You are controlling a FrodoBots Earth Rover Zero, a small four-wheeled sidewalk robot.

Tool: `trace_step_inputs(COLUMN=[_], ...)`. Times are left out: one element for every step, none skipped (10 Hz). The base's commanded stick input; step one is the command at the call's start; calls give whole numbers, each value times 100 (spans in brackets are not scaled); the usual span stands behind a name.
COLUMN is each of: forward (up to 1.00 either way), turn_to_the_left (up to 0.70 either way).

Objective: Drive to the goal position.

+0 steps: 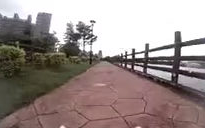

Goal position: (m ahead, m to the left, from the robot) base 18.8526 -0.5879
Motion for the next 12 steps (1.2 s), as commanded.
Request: trace_step_inputs(forward=[100,100,100,100,100,100,100,100,100,100,100,100], turn_to_the_left=[5,5,5,5,5,5,-11,-14,5,5,6,6])
